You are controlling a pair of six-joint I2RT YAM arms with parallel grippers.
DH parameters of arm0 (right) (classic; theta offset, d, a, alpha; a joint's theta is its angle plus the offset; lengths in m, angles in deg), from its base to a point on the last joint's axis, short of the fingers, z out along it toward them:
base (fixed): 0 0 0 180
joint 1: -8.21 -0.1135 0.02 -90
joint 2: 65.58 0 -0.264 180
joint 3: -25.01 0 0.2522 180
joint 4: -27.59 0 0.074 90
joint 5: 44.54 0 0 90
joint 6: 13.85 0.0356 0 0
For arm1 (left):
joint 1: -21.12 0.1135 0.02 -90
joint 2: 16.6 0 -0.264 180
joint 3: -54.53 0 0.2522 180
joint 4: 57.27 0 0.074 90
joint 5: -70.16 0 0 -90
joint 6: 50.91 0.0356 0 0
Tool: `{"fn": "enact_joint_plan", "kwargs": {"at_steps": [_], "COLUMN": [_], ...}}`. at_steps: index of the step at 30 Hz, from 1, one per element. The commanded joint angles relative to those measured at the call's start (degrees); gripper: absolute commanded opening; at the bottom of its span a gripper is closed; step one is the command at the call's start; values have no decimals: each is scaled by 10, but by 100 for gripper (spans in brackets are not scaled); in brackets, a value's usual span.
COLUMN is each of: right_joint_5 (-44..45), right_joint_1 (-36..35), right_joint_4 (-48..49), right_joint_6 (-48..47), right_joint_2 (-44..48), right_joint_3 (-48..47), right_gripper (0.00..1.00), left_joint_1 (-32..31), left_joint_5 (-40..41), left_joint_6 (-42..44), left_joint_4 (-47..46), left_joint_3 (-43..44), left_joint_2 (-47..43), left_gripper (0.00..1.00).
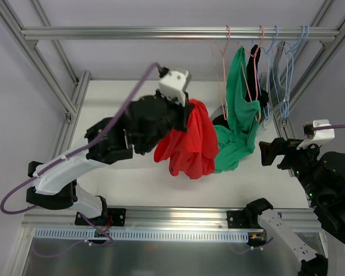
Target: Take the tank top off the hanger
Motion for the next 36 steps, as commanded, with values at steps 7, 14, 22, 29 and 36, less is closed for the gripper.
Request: {"fn": "enact_joint_plan", "kwargs": {"at_steps": [7,14,22,29,36], "right_joint_5": [10,0,-11,-19,-36], "right_joint_1": [2,2,2,2,2], "right_joint_4": [41,48,56,58,80], "right_joint_6": [3,4,7,0,11], "right_joint_2": [-22,-33,-33,-38,-37], "right_joint_3": [-18,-14,0,9,34], "right_gripper": [100,100,100,100,99], "left_joint_1": [153,309,353,352,351], "left_joint_5": [25,-130,-119,-132,-100], "left_joint_6": [133,55,-39,-88,-141], "left_joint_4": [-16,-18,-22,-34,-48], "left_joint_3": [205,119,-49,-169,-321], "left_joint_2": [43,22,6,-58,-142], "left_gripper": [0,0,0,0,0]}}
